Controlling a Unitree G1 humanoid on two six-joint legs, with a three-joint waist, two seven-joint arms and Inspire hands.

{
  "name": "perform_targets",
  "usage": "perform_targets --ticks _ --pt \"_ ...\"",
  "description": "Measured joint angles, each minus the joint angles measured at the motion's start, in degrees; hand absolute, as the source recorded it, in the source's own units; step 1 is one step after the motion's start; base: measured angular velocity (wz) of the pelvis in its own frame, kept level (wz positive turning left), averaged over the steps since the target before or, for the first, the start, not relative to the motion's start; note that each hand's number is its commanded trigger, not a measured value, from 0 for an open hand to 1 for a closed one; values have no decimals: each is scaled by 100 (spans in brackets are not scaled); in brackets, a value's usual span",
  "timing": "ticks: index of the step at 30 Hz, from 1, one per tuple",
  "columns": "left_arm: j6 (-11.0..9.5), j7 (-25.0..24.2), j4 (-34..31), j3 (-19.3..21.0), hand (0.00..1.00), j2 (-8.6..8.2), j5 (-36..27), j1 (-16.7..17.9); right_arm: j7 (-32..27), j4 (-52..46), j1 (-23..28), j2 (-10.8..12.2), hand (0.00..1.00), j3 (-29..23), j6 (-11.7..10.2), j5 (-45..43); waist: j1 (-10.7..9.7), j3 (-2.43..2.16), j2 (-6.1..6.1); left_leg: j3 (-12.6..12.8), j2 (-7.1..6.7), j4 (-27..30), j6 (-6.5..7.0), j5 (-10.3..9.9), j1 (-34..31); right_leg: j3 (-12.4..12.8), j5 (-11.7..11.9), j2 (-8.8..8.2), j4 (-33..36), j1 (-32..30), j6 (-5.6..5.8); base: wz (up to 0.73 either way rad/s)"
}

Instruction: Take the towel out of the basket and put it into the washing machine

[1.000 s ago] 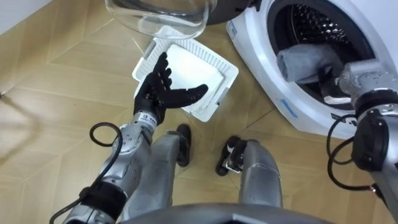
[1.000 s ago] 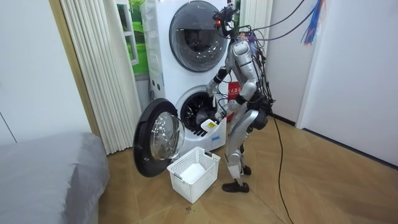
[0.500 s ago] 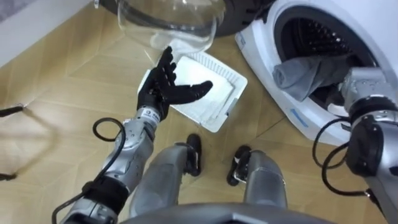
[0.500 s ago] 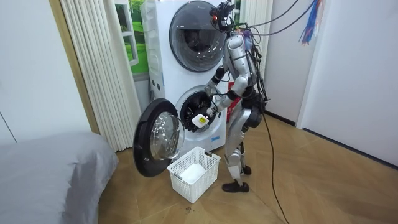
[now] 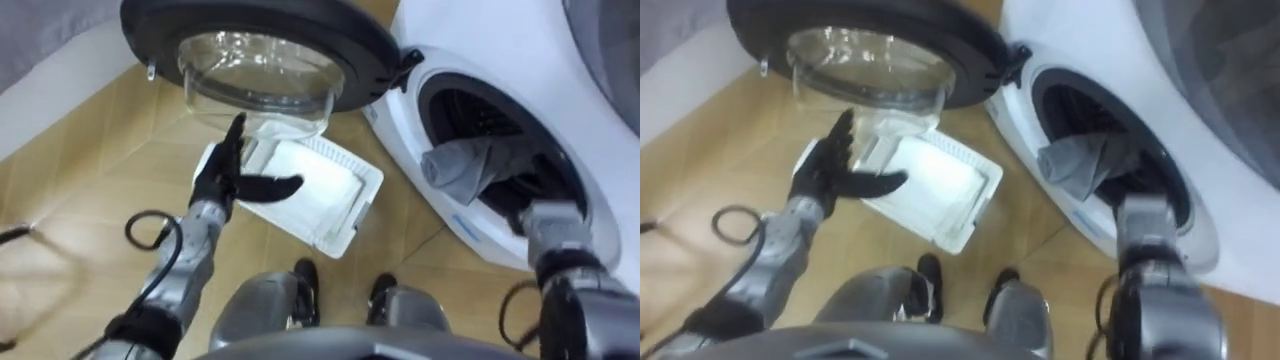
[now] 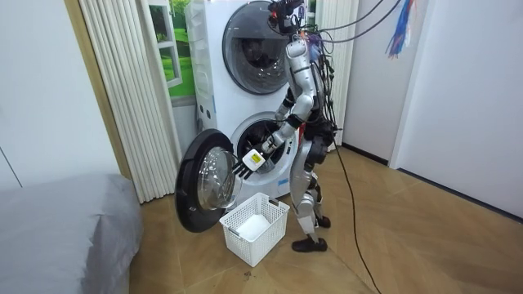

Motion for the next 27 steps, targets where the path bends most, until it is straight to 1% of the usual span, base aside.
perform_targets --ticks 1,2,3,4,5,6,7,8,9,10,11,12,13,14,15,16,17,18,19,20,21,22,23,24,25,26,27 --pt "-3 15 115 85 0 0 110 92 137 -52 202 18 0 122 -4 -144 10 -48 11 0 8 -63 -1 1 102 6 23 22 -68 86 -10 -37" --pt "-3 81 295 248 0 -2 319 288 385 -53 549 20 0 348 -14 -473 64 -143 7 -37 14 -180 -4 3 313 16 52 56 -152 235 -26 -58" --pt "-3 127 390 411 0 -14 463 466 596 -34 813 25 0 430 -16 -779 164 -152 1 -275 12 -289 -6 2 564 15 73 98 -136 355 -45 -68" --pt "-9 157 409 480 0 -13 498 569 684 -26 938 25 0 489 -16 -973 173 -152 4 -447 7 -351 -22 12 680 -4 99 112 -123 415 -71 -68" --pt "-20 194 573 565 0 4 528 686 877 10 1162 15 0 631 -37 -1388 148 -183 18 -686 7 -466 -85 46 890 -65 158 141 -141 609 -104 -46" --pt "-27 183 800 651 0 10 538 711 1041 54 1341 13 0 666 -76 -1786 143 -201 14 -719 3 -570 -139 77 1086 -72 184 148 -228 817 -116 -29" --pt "-29 172 881 707 0 7 538 777 1125 87 1433 13 0 663 -89 -1950 107 -205 10 -700 -2 -617 -156 88 1172 -64 185 157 -307 944 -116 -7" --pt "-69 167 964 829 0 6 542 852 1291 230 1547 8 0 661 -128 -2279 27 -200 -42 -685 4 -704 -159 87 1347 -51 185 197 -488 1168 -116 0" --pt "-114 184 977 952 0 5 552 893 1461 407 1553 -5 0 661 -151 -2585 -39 -225 -43 -707 15 -782 -165 89 1490 -56 185 225 -569 1282 -116 -4" --pt "-123 204 998 967 0 5 559 911 1547 472 1560 -20 0 664 -155 -2710 -40 -225 -45 -739 29 -813 -180 98 1552 -59 185 238 -538 1289 -116 -20" --pt "-130 222 1064 957 0 2 578 899 1704 563 1626 -49 0 671 -159 -2978 -21 -175 69 -1074 139 -945 -197 109 1735 -69 92 353 -259 1106 -158 -52" --pt "-167 246 1133 949 0 55 580 880 1824 585 1619 -26 0 815 -159 -3254 29 -186 98 -1399 263 -975 -249 83 1791 70 121 673 -658 906 -330 -69" --pt "-205 254 1241 973 0 87 580 879 1886 579 1570 -12 0 935 -161 -3385 26 -177 85 -1423 315 -918 -340 36 1768 175 309 858 -1087 805 -495 -68" --pt "-205 244 1652 1039 0 91 574 835 1970 587 1507 -14 0 1117 -176 -3642 -39 -184 115 -1399 426 -752 -643 -112 1737 63 913 1015 -1364 819 -615 -31" --pt "-181 211 1942 1034 0 60 580 761 2029 648 1487 3 0 1174 -211 -3866 -160 -189 117 -1210 476 -605 -856 -215 1705 110 936 1022 -1352 937 -633 -3" --pt "-171 195 1993 1031 0 45 583 753 2069 707 1499 16 0 1176 -213 -3964 -211 -179 101 -1161 494 -654 -860 -220 1692 155 936 1019 -1347 990 -633 31" --pt "-176 182 2010 1016 0 41 587 738 2144 872 1520 39 0 1167 -208 -4112 -255 -144 38 -1123 485 -860 -843 -207 1559 393 935 982 -1352 1095 -632 59" --pt "-199 189 2007 1017 0 44 602 692 2193 966 1549 52 0 1123 -181 -4279 -286 -142 38 -1063 482 -974 -741 37 1243 615 904 913 -1334 1140 -582 58" --pt "-209 202 2021 1023 0 51 616 692 2223 1017 1551 66 0 1088 -159 -4343 -280 -147 10 -952 482 -929 -687 125 1194 650 856 881 -1307 1161 -511 37" --pt "-215 232 2114 1054 0 43 645 714 2337 1119 1565 59 0 1039 -132 -4519 -225 -179 27 -865 440 -963 -673 174 1317 585 810 854 -1300 1197 -441 -6" --pt "-210 265 2196 1060 0 48 641 760 2441 1127 1555 55 0 1045 -130 -4717 -129 -164 -11 -830 374 -959 -667 176 1410 563 762 839 -1321 1266 -383 -21" --pt "-202 269 2238 1065 0 41 652 791 2479 1128 1526 56 0 1045 -130 -4794 -95 -156 -13 -829 353 -965 -666 174 1460 537 762 828 -1342 1316 -381 -23" --pt "-155 266 2325 1093 0 20 671 824 2555 1124 1502 61 0 1044 -130 -4939 -86 -145 6 -836 324 -973 -663 172 1546 417 761 803 -1345 1404 -380 -8" --pt "-117 262 2354 1132 0 6 672 833 2593 1136 1503 64 0 1045 -129 -4984 -88 -143 13 -834 308 -992 -660 170 1588 388 756 794 -1342 1442 -373 0" --pt "-81 257 2406 1211 0 -2 673 848 2667 1169 1503 81 0 1045 -103 -5085 -77 -139 21 -828 283 -1061 -630 155 1677 385 720 785 -1336 1509 -333 0" --pt "-52 266 2451 1337 0 2 680 855 2754 1209 1492 113 0 1050 -17 -5198 -39 -142 15 -839 276 -1114 -560 138 1698 319 655 768 -1322 1539 -337 0" --pt "-16 316 2517 1410 0 -5 690 857 2853 1295 1499 134 0 1069 56 -5208 -4 -143 26 -841 274 -1109 -544 125 1728 246 645 766 -1321 1567 -348 -5"
